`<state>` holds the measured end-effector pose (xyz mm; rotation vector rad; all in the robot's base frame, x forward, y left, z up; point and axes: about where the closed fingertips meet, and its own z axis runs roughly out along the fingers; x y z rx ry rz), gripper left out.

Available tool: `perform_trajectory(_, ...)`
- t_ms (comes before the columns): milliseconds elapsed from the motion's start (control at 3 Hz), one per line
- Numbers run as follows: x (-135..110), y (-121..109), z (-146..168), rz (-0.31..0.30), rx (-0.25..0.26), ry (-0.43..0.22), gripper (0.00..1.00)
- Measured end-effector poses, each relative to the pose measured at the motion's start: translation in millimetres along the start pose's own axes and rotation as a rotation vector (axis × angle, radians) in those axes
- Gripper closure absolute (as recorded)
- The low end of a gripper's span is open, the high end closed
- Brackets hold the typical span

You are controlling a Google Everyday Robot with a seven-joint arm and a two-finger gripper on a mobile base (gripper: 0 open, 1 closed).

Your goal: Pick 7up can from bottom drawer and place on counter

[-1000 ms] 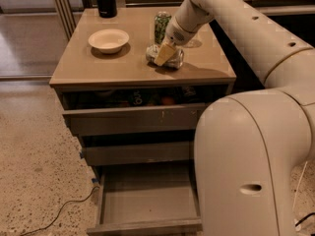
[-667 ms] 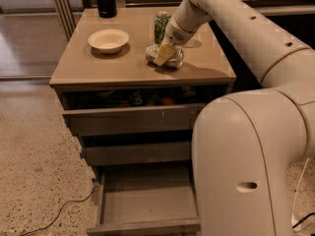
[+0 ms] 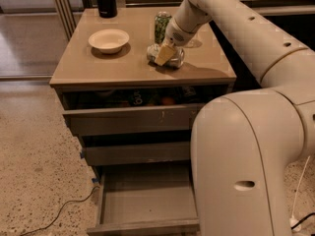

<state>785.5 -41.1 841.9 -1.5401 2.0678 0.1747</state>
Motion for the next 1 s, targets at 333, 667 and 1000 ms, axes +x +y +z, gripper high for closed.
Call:
perform_trajectory(333,0.5,0.2,0.5,0.000,-0.002,0.002,0.13)
perform_trajectory(667,0.5,0.3,0.8,0.000,-0.003,0.003,0.00)
perform_trajectory(1000,0.5,0.3,0.9,0.000,-0.003,0.003,0.00)
